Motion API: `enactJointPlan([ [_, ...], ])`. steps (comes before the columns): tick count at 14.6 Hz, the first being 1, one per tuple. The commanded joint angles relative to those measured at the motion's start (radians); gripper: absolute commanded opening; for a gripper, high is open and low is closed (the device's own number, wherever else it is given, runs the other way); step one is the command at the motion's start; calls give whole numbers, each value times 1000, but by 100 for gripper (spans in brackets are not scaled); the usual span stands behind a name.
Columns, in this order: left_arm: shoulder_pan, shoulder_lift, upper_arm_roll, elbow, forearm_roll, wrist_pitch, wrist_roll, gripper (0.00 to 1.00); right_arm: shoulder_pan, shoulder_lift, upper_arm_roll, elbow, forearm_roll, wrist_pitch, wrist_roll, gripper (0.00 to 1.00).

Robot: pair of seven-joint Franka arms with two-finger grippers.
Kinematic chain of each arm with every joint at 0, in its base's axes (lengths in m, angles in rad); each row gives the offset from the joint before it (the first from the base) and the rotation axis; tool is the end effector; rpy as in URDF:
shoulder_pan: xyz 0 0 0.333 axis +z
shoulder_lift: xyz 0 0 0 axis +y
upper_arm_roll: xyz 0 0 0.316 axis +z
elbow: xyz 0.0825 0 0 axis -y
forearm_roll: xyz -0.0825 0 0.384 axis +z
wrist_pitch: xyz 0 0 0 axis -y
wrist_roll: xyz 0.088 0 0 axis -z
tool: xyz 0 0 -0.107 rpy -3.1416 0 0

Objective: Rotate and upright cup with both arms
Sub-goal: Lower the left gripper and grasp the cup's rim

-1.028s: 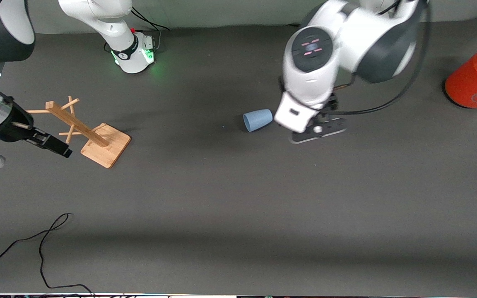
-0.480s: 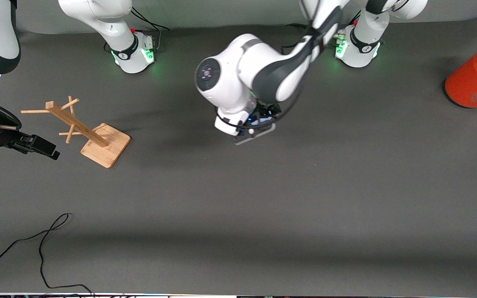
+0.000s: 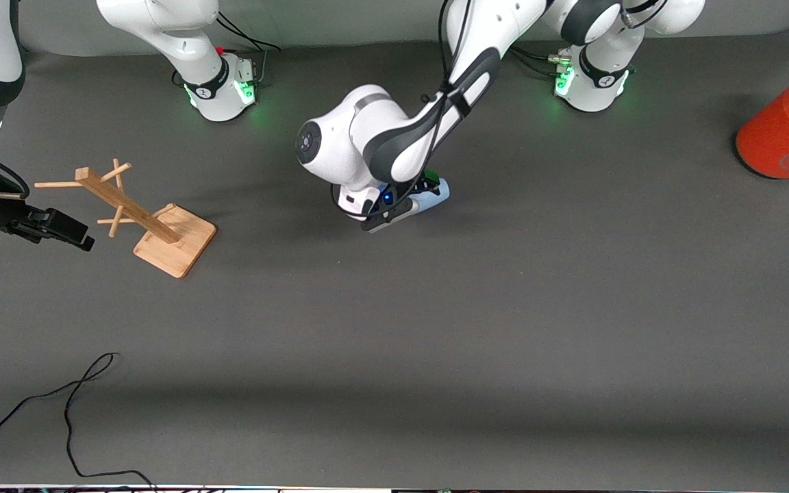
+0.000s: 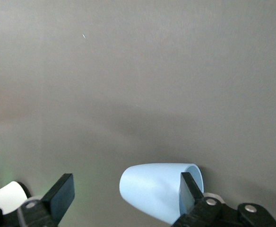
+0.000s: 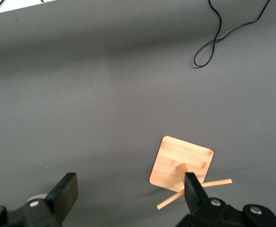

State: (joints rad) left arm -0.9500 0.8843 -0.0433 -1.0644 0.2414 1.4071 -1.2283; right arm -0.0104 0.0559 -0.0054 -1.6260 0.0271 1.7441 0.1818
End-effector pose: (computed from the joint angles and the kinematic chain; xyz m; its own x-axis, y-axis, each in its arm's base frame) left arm 0.4166 -0.5701 0.2701 0.9774 0.2112 0.0067 0.1806 -0.8183 -0.5457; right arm 0.5853 -0.0067 0.5820 0.9780 -0.2008 0.0563 -0.1989 -0.9793 -0.0374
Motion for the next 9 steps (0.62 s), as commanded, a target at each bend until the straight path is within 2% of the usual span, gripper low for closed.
enactJointPlan([
  [1, -50, 57, 17, 38, 21, -17, -65, 100, 6, -24, -7, -25, 0, -5, -33, 100],
  [5, -70, 108, 17, 31, 27, 6, -108, 100, 7, -27, -10, -22, 0, -40, -45, 100],
  [9, -84, 108, 17, -34, 30, 32, -180, 100, 7, -25, -22, -22, 2, -31, -47, 100],
])
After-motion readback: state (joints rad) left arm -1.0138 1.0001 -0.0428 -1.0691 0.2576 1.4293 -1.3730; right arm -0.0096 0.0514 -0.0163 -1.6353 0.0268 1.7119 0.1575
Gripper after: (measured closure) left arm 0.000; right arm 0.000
